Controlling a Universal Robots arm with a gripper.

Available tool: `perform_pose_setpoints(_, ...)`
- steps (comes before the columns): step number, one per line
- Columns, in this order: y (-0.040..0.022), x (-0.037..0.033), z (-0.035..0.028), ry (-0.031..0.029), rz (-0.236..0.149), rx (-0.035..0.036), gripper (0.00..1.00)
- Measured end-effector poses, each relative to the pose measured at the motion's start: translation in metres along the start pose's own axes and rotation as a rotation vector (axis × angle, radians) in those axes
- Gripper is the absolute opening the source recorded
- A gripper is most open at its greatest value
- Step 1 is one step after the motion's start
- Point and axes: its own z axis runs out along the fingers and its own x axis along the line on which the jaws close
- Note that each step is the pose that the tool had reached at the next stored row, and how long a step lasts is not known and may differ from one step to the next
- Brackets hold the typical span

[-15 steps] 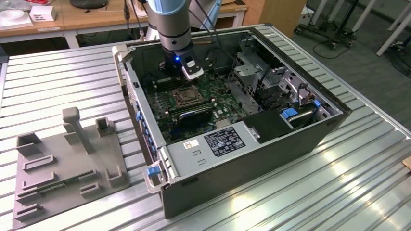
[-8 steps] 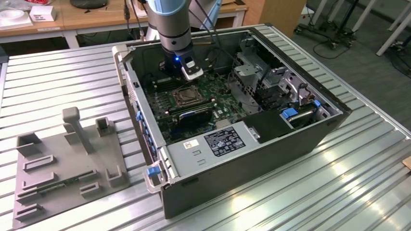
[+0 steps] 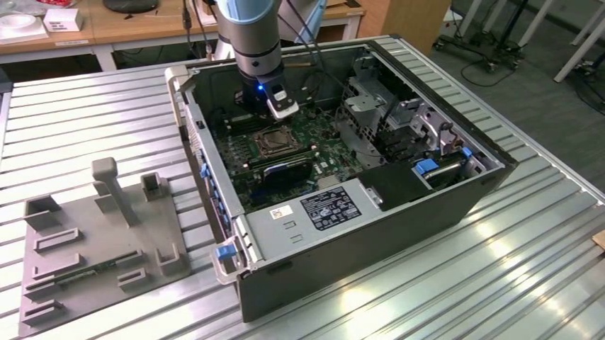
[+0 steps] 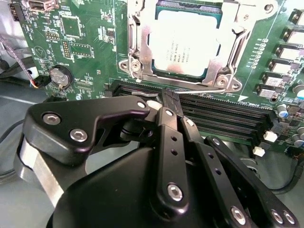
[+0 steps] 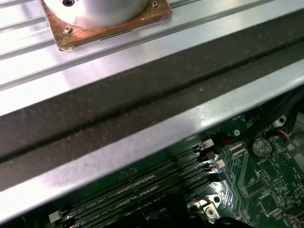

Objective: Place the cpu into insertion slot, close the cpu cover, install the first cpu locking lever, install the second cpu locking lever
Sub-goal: 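Install the first cpu locking lever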

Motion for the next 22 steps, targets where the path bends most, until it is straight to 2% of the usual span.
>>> perform_pose_setpoints(6,-0.0009,0.0005,0.0032,-0.0032,0.011,0.0016,0.11)
perform_pose_setpoints(14,-0.0007,0.0008,0.0038,-0.0052,0.018,0.0026,0.11)
perform_pose_setpoints(18,-0.0007,0.0007,0.0041,-0.0094,0.033,0.0048,0.11)
perform_pose_setpoints(22,-0.0004,0.0009,0.0042,-0.0109,0.038,0.0055,0.11)
